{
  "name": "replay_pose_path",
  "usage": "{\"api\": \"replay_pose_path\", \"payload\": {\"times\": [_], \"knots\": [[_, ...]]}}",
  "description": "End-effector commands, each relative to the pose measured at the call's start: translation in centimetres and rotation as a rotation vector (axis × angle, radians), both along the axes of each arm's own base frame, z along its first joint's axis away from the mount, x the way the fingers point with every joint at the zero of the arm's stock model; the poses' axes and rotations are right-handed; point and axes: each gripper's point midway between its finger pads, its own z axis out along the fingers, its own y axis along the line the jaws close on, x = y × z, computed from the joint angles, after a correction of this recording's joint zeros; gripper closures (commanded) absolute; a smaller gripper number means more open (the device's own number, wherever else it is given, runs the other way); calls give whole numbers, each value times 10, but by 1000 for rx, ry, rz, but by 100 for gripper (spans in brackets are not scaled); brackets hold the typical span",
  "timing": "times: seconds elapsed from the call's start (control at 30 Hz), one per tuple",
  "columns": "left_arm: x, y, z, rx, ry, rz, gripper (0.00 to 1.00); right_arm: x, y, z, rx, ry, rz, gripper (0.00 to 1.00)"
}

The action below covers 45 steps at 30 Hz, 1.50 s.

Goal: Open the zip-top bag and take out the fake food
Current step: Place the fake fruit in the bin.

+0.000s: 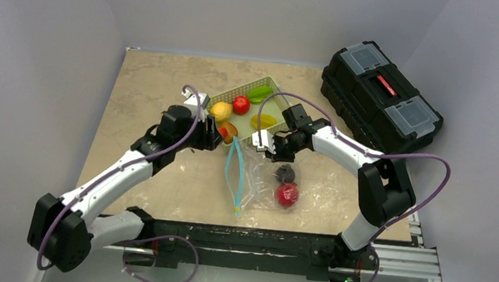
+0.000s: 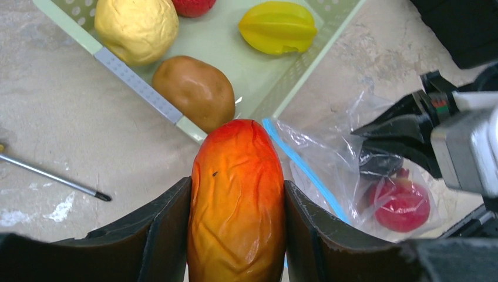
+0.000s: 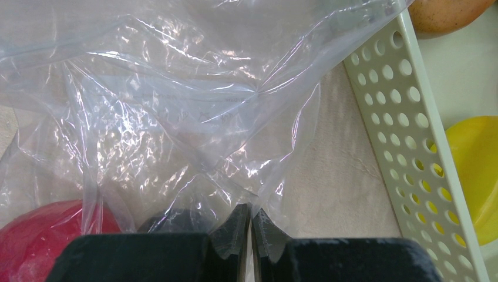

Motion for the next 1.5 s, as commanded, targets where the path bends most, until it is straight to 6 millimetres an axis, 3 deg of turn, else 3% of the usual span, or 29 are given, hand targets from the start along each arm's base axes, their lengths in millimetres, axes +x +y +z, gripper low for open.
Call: {"api": "replay_pose_path", "payload": {"times": [0.0,0.63,0.77,0.9,1.0,1.13,1.27,1.47], "knots": [[39,-15,35,-24,-98,-22,100,4,0,7,19,-20,-5,95],[113,-36,-22,50,33,-46,100,2,2,2,25,-1,0,93],[122,-42,-30,45,72,-62,94,4,2,1,20,-14,-6,92],[127,-43,-29,46,86,-63,83,8,0,0,11,-30,-21,90],[130,-41,-30,55,100,-56,68,9,0,0,14,-33,-23,90],[132,-35,-34,61,124,-48,39,9,1,0,16,-32,-23,89],[131,-29,-25,65,104,-33,4,9,1,2,19,-34,-26,89],[127,-22,3,42,36,-16,0,8,2,5,30,-35,-22,88]]}}
